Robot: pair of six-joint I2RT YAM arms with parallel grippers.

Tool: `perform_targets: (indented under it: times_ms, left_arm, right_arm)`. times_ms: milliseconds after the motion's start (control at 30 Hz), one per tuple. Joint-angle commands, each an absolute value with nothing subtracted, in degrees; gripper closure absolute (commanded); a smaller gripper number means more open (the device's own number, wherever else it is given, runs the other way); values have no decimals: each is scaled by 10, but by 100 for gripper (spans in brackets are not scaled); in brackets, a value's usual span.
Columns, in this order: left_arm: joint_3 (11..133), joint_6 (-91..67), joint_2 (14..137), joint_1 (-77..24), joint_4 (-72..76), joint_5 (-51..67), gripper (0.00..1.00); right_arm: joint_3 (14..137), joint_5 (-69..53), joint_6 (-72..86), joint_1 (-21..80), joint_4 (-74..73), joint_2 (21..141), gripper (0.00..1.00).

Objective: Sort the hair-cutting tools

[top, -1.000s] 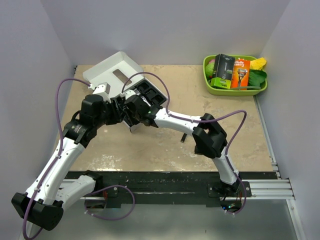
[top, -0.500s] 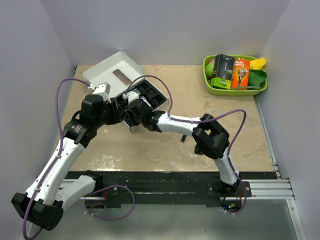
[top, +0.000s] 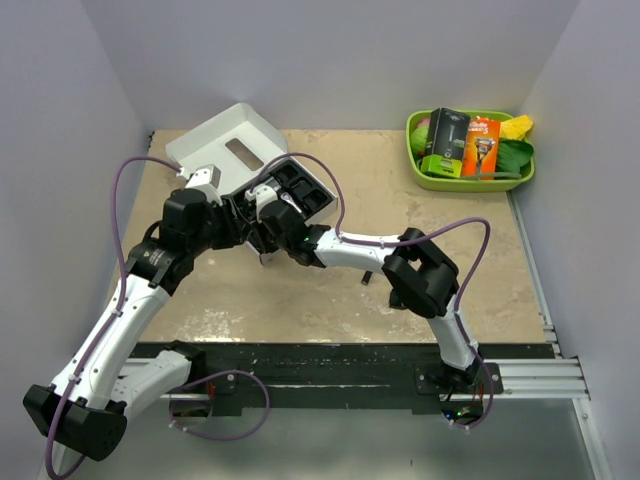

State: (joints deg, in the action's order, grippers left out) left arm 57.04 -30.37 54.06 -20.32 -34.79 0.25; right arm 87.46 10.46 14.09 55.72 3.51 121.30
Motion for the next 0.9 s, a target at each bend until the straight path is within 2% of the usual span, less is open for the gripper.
perform_targets:
  times_ms: [0,167,233,367,467,767,867]
  left_arm:
    - [567,-293,540,-200,-324,5,57]
    - [565,-293,539,-200,-323,5,57]
    - [566,-293,538,-200,-324,5,57]
    - [565,-292,539,-200,-324,4,57]
    - [565,-292,537,-201,-324,4,57]
    - [564,-292,536,-200,-325,3,57]
    - [564,-292,535,-200,-325,2,57]
  right_arm:
    - [867,100,129,558,75,1194,90]
    - [867,99,133,558,75,1200,75]
    - [867,101,132,558,73,1201,73]
    - [867,101,131,558,73,1203,61]
    - [866,98,132,558,73,1204,56]
    - [864,96,134,558,75,1180,52]
    - [874,94,134,558,71,1179,60]
